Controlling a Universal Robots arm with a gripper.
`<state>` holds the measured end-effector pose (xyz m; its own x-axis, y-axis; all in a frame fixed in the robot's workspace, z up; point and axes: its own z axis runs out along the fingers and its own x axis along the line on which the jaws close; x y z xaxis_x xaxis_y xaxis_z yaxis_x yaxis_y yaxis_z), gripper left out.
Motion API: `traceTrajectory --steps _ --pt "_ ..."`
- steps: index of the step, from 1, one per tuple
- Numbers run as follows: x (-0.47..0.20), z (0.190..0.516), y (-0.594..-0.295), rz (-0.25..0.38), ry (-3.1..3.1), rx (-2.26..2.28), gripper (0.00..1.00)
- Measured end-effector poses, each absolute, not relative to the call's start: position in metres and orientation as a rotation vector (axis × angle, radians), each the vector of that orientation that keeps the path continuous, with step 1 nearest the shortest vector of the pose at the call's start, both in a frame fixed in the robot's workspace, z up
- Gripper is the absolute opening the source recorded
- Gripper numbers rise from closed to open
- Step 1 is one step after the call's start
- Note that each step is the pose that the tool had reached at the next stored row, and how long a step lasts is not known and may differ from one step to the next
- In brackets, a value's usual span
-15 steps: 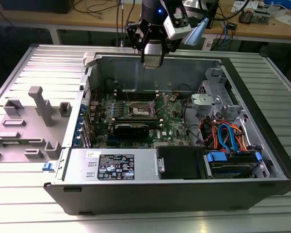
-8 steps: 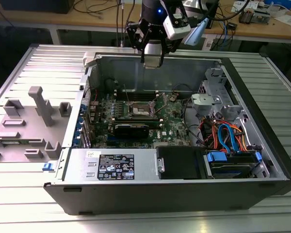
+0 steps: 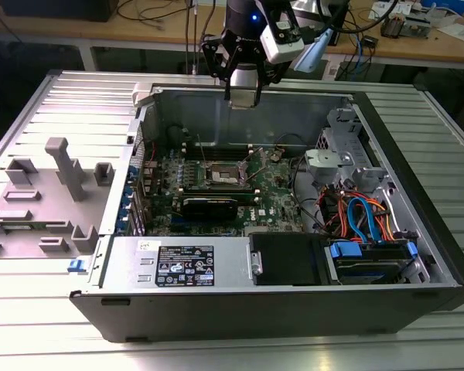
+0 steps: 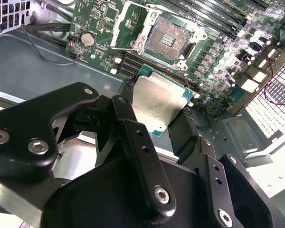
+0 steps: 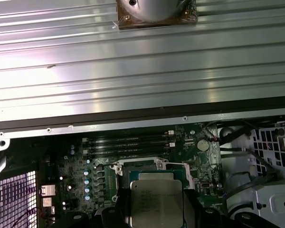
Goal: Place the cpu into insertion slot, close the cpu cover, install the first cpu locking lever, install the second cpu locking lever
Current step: 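Place the cpu into insertion slot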
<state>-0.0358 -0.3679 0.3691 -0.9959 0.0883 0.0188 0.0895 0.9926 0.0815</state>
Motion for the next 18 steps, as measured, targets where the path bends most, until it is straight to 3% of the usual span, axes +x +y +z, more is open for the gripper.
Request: traceTrajectory --steps 18 --pt "-0.0358 0.3686 -0.3680 -0.130 -3.110 -0.344 0.54"
